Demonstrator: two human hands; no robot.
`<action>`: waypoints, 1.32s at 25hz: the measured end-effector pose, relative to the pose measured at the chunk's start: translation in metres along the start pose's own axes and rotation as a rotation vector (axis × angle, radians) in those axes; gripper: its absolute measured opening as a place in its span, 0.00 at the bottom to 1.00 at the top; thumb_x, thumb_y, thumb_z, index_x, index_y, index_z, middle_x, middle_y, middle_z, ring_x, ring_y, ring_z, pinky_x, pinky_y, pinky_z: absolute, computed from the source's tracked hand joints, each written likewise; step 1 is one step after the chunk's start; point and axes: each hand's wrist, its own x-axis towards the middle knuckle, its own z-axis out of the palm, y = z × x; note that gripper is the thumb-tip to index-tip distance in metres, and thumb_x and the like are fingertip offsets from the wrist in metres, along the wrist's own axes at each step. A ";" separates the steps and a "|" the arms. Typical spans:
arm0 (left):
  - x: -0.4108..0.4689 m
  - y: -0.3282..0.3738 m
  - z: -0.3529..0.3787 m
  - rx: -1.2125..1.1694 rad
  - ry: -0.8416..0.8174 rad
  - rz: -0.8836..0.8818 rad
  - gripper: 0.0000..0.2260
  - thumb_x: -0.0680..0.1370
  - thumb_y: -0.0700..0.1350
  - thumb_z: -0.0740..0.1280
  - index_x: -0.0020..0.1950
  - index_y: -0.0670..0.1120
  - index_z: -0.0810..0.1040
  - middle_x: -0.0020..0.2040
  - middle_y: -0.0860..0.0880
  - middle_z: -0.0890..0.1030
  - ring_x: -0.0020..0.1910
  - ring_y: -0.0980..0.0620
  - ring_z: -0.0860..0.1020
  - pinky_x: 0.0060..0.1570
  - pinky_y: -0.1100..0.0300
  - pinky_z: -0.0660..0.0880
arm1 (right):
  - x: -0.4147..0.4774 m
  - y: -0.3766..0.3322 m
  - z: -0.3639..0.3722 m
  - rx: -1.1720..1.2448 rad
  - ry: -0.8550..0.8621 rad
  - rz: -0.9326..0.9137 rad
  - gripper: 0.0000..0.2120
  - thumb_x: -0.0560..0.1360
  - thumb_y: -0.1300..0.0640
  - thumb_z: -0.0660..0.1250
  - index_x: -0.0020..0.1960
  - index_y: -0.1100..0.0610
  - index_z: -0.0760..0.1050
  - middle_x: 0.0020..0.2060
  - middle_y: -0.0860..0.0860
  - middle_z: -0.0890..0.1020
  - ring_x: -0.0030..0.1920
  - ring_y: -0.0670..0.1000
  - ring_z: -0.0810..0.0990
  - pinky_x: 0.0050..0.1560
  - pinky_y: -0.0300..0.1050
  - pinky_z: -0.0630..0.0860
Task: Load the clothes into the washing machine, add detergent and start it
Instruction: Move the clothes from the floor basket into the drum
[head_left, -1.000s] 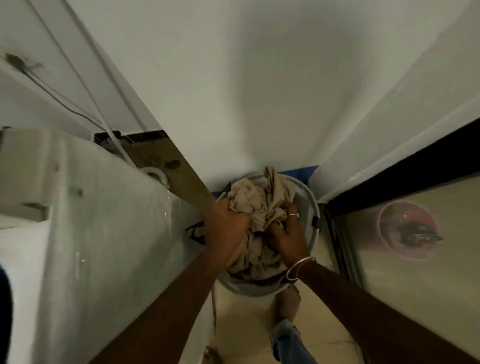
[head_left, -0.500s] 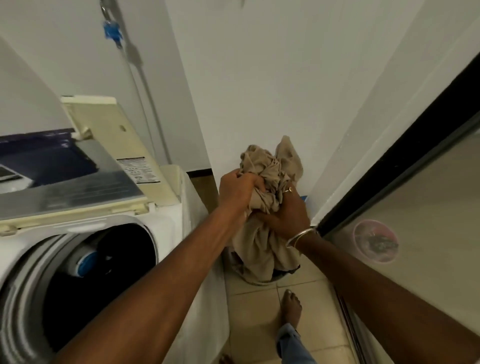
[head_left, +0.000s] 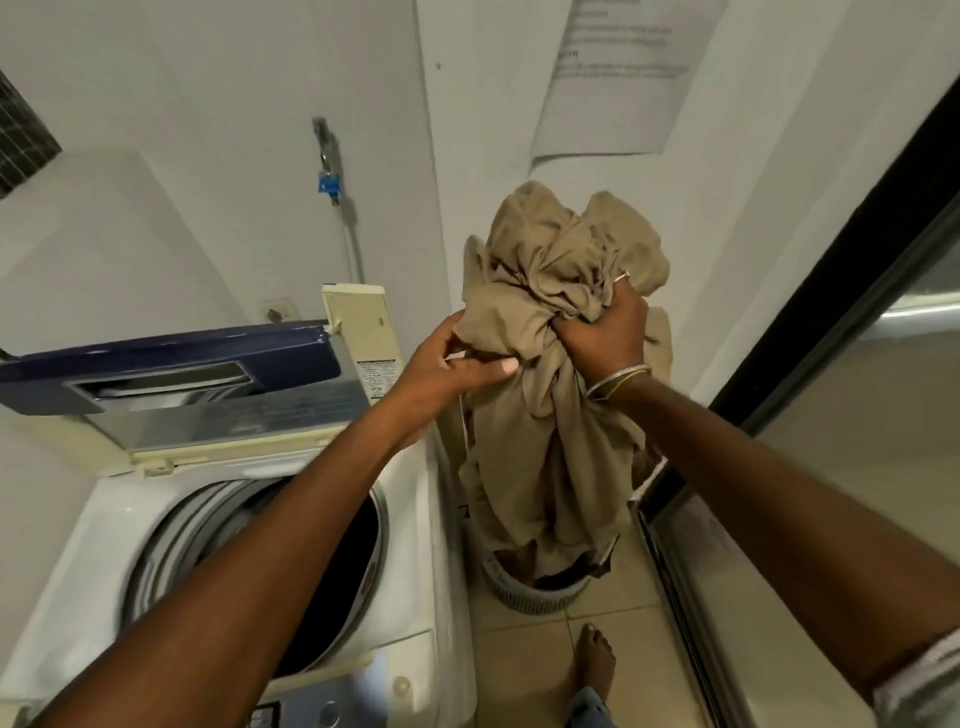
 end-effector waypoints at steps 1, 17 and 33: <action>-0.007 0.004 -0.004 0.036 -0.007 0.029 0.42 0.65 0.52 0.83 0.75 0.57 0.66 0.69 0.55 0.76 0.66 0.55 0.77 0.66 0.52 0.75 | 0.005 -0.017 0.003 0.031 0.007 -0.018 0.16 0.66 0.58 0.77 0.52 0.59 0.80 0.45 0.49 0.85 0.48 0.46 0.84 0.51 0.50 0.81; -0.072 0.048 -0.077 0.246 0.543 0.195 0.50 0.63 0.51 0.83 0.78 0.48 0.57 0.74 0.48 0.69 0.70 0.53 0.70 0.62 0.66 0.66 | -0.017 -0.188 0.104 0.611 -0.086 -0.055 0.15 0.66 0.74 0.68 0.49 0.61 0.78 0.42 0.53 0.84 0.45 0.51 0.84 0.53 0.47 0.81; -0.163 -0.040 -0.178 0.099 0.882 0.015 0.46 0.59 0.56 0.84 0.71 0.45 0.69 0.60 0.54 0.75 0.60 0.56 0.74 0.54 0.75 0.67 | -0.145 -0.209 0.219 0.639 -0.435 0.038 0.17 0.65 0.62 0.73 0.52 0.56 0.76 0.46 0.51 0.84 0.48 0.46 0.84 0.52 0.39 0.79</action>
